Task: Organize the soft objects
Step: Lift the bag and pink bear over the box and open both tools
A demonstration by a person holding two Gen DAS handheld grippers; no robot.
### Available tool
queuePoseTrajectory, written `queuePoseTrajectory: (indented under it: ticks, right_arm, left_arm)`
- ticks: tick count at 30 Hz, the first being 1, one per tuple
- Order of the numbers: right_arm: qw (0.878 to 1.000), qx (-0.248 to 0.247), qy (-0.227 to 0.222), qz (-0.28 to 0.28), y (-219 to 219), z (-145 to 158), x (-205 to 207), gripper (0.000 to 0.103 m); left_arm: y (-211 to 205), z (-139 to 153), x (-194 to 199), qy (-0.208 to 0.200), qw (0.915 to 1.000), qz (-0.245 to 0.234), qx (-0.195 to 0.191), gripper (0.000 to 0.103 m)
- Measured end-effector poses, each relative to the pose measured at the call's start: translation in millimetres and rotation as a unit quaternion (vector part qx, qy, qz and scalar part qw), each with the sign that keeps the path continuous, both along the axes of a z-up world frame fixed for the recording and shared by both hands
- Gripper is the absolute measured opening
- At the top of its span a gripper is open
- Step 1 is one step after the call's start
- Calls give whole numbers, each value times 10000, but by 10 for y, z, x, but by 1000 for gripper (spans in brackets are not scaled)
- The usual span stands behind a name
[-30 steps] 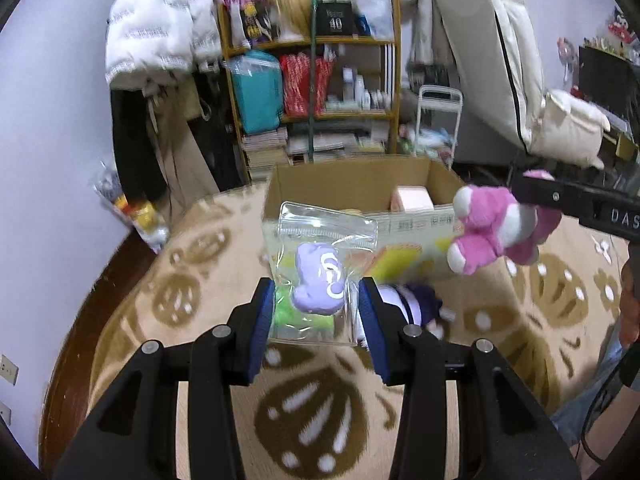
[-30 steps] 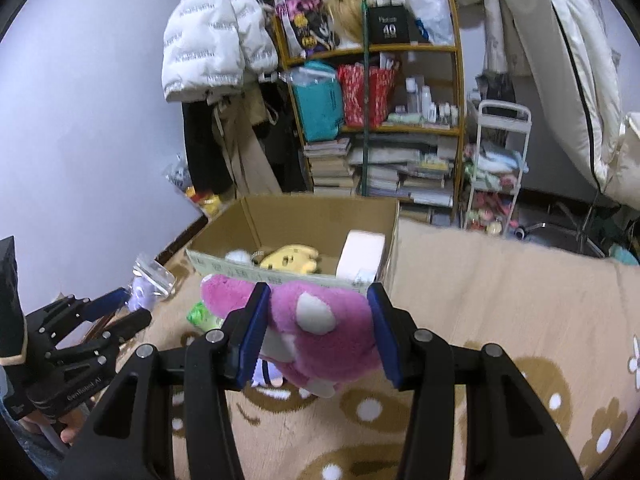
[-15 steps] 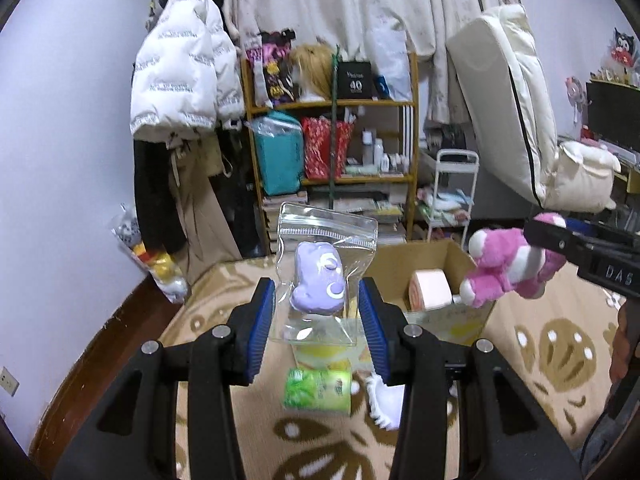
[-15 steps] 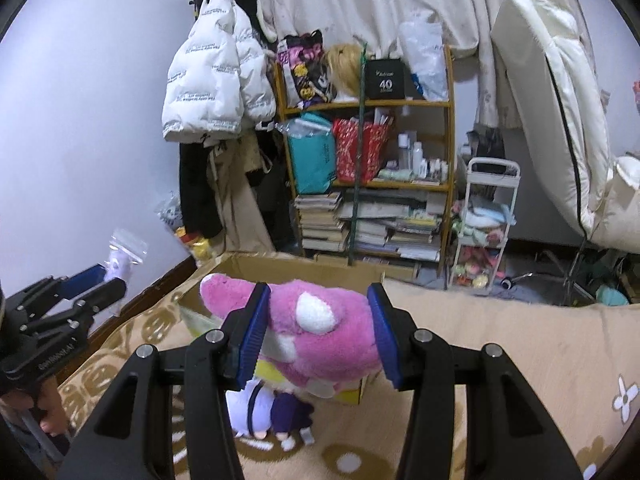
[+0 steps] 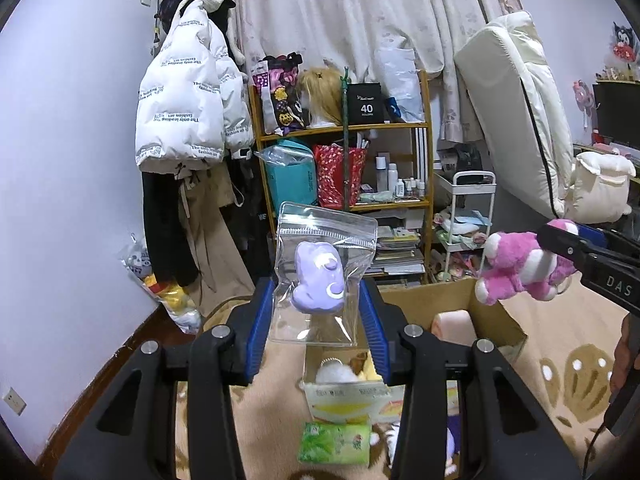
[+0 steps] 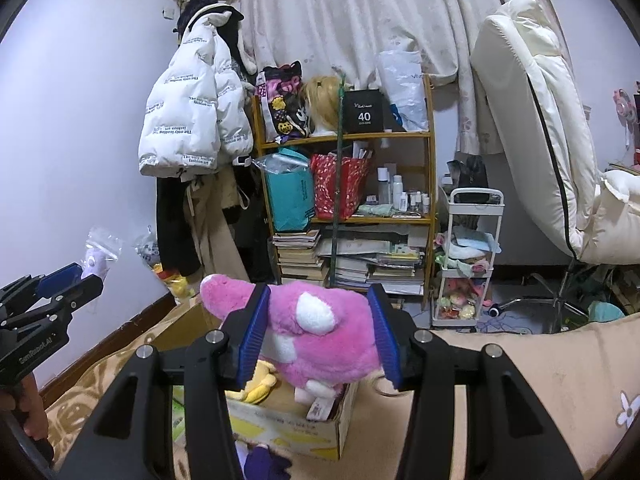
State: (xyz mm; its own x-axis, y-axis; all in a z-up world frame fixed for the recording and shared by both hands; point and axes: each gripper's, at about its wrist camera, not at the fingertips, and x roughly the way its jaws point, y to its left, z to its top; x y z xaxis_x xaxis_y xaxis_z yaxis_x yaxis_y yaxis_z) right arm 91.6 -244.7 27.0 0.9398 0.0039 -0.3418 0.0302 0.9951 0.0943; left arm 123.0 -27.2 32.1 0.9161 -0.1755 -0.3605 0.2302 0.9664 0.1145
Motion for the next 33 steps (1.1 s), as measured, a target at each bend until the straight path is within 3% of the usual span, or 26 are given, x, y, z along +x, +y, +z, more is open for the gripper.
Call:
queuePoseTrajectory:
  ticks: [18, 22, 33]
  right_arm:
    - [9996, -71, 265, 94, 34, -212, 365, 53]
    - [9993, -26, 353, 116, 8, -305, 404, 53]
    - [9958, 597, 676, 175, -158, -565, 491, 53]
  left_arm:
    - [-302, -359, 334, 397, 9988, -291, 61, 43]
    - [-311, -478, 380, 695, 9969, -365, -14, 43]
    - [-391, -708, 391, 925, 9948, -351, 256, 44]
